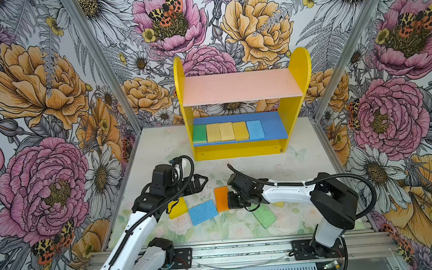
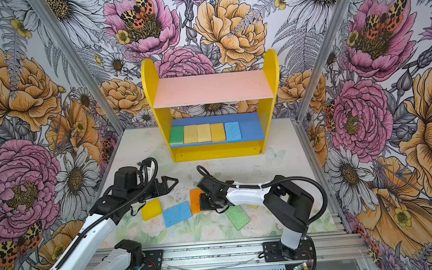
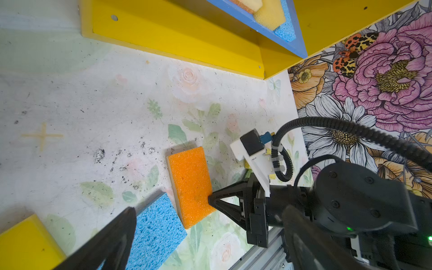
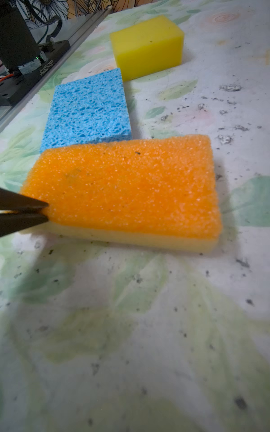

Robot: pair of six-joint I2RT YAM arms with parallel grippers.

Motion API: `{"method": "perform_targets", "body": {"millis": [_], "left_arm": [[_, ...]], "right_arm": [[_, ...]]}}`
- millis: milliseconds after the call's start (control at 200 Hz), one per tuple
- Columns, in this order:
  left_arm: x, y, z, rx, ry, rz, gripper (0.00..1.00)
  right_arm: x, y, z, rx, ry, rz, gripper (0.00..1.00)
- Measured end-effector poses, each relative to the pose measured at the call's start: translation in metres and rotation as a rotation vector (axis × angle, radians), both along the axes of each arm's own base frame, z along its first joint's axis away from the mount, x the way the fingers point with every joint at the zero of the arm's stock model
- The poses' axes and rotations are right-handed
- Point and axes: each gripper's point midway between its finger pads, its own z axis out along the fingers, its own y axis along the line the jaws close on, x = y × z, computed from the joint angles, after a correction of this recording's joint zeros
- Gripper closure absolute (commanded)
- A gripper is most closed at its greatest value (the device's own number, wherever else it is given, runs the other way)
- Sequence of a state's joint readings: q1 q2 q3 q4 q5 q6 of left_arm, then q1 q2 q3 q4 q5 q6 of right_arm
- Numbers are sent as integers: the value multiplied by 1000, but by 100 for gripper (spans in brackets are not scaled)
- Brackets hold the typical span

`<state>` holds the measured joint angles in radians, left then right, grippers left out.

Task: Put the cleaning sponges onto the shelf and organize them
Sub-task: 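Lower the right gripper onto the orange sponge and grasp it, then lift the orange sponge with the right gripper while the left gripper approaches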

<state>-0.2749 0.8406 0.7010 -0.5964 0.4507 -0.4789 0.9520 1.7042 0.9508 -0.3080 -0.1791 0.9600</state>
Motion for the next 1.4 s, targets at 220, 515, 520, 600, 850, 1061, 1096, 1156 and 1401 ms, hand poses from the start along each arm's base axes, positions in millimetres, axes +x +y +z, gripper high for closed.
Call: {"method": "perform_targets", "body": {"millis": [220, 515, 520, 600, 850, 1061, 1096, 1156, 1401], "left_arm": [[-1, -14, -4, -157, 78, 22, 1], [-7, -39, 10, -323, 82, -2, 1], [-7, -39, 10, -323, 81, -3, 1], [-9, -46, 12, -381, 77, -18, 1], [-11, -55, 15, -456, 73, -39, 1], [-8, -60, 15, -462, 67, -54, 1], [-6, -61, 14, -462, 69, -54, 3], [-5, -62, 14, -467, 72, -53, 9], [-2, -66, 24, -502, 49, -67, 64]], "right_arm": [[16, -26, 30, 61, -51, -67, 98], [48, -62, 88, 206, -139, -167, 98], [48, -62, 89, 207, -140, -168, 98], [51, -65, 99, 236, -154, -169, 98], [40, -50, 119, 317, -135, -79, 98], [27, -24, 145, 415, -140, 41, 98], [24, -17, 150, 431, -142, 70, 98], [19, -5, 158, 457, -146, 120, 98], [-3, 23, 166, 494, -131, 245, 97]]}}
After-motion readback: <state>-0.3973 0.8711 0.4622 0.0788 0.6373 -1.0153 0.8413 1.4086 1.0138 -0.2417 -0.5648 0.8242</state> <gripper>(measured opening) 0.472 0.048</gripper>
